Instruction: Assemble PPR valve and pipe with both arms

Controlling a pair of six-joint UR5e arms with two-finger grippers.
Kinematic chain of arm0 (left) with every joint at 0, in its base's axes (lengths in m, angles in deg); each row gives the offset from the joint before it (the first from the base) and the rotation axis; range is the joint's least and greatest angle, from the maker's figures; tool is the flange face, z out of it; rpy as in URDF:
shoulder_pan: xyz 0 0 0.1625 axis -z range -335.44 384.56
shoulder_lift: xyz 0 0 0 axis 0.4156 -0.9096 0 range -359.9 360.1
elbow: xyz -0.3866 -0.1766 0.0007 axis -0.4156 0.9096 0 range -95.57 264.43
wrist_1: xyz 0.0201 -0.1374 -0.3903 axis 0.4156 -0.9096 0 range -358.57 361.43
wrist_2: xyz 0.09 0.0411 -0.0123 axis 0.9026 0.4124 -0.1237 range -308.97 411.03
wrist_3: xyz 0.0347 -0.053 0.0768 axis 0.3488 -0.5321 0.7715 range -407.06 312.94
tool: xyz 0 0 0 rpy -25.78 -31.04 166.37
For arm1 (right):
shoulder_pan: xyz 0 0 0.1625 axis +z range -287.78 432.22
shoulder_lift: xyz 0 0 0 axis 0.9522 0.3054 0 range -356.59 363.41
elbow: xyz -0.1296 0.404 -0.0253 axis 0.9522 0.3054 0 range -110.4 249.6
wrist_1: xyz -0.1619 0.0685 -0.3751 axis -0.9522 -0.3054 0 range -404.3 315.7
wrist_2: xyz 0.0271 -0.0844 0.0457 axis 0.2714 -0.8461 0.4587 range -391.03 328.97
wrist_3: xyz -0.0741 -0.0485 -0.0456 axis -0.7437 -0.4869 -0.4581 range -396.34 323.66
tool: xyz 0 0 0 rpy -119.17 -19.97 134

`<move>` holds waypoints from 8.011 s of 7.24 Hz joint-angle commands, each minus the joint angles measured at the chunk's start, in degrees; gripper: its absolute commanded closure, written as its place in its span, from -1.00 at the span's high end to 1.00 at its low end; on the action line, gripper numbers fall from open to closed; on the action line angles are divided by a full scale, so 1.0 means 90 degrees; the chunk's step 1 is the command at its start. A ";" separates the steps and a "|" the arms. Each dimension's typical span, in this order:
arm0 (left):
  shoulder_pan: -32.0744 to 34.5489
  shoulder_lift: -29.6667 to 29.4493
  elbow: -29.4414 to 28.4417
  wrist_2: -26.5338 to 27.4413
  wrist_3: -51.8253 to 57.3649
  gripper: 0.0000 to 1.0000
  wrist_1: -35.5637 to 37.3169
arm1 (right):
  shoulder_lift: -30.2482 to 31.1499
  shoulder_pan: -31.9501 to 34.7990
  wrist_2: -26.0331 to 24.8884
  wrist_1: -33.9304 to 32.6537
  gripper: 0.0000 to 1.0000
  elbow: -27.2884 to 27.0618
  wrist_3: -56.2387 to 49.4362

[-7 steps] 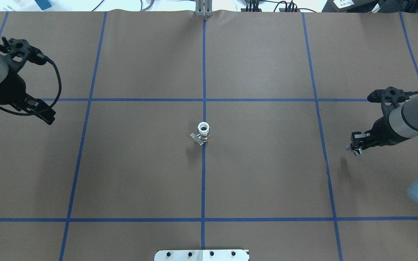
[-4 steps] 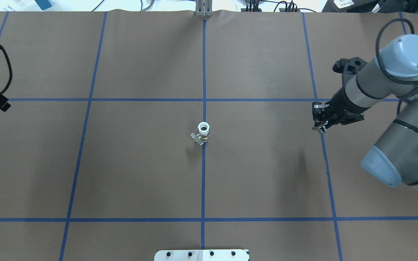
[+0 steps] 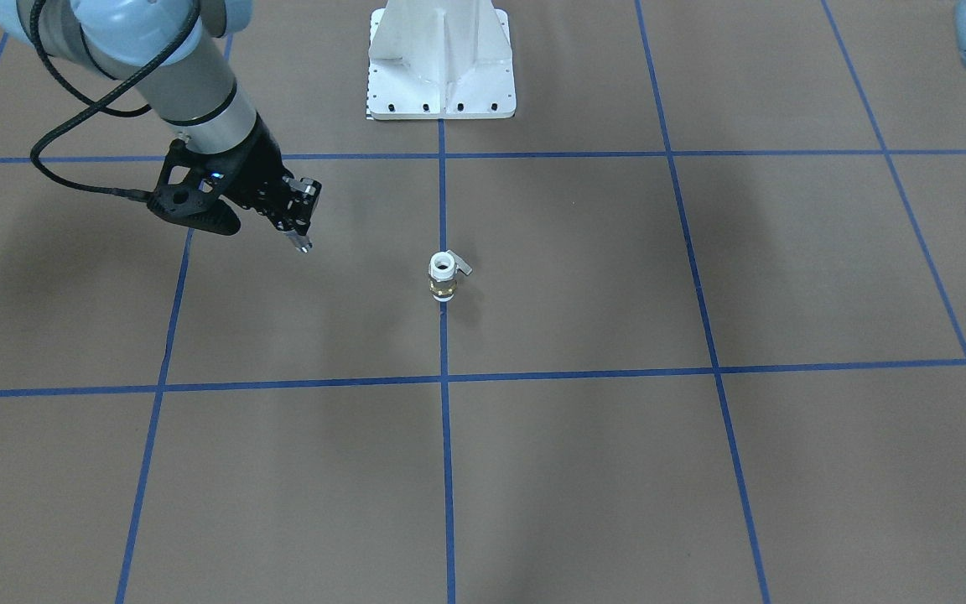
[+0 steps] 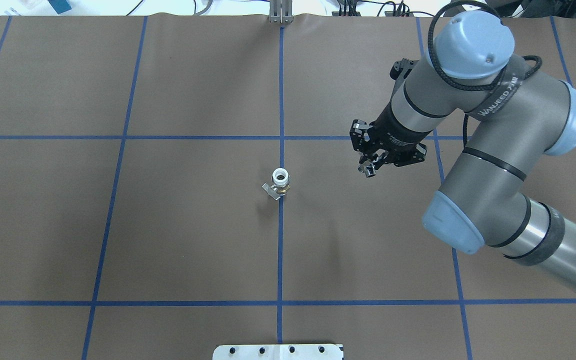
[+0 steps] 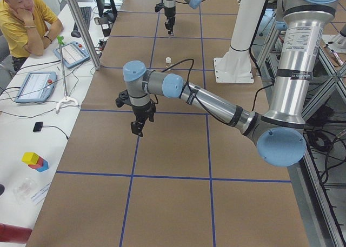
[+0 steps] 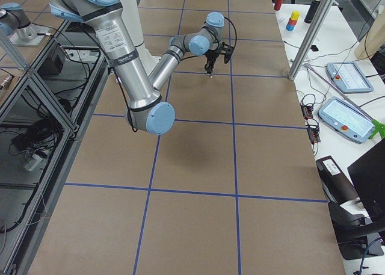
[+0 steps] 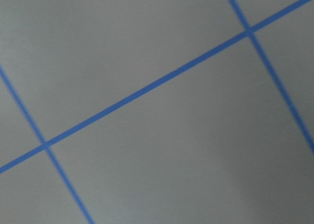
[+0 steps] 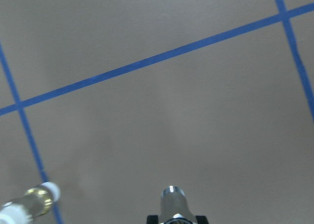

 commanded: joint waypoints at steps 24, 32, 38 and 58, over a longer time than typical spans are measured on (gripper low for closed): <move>0.0344 0.0014 -0.0511 -0.0577 0.0034 1.00 -0.0349 | -0.2219 -0.1103 -0.1273 -0.0297 -0.14 0.2345 0.1399; 0.0344 0.0024 -0.0705 -0.0567 -0.0237 1.00 -0.0329 | -0.2074 -0.0714 -0.1185 -0.0307 0.99 0.1907 0.1078; 0.1104 0.0570 -0.0716 -0.0557 0.0167 1.00 -0.0378 | 0.0550 0.1852 0.0240 -0.0317 1.00 0.0616 -0.3747; 0.1145 0.1205 -0.0707 -0.0498 0.0239 1.00 -0.1267 | 0.4403 0.5939 0.1042 0.0484 1.00 0.1251 -0.9870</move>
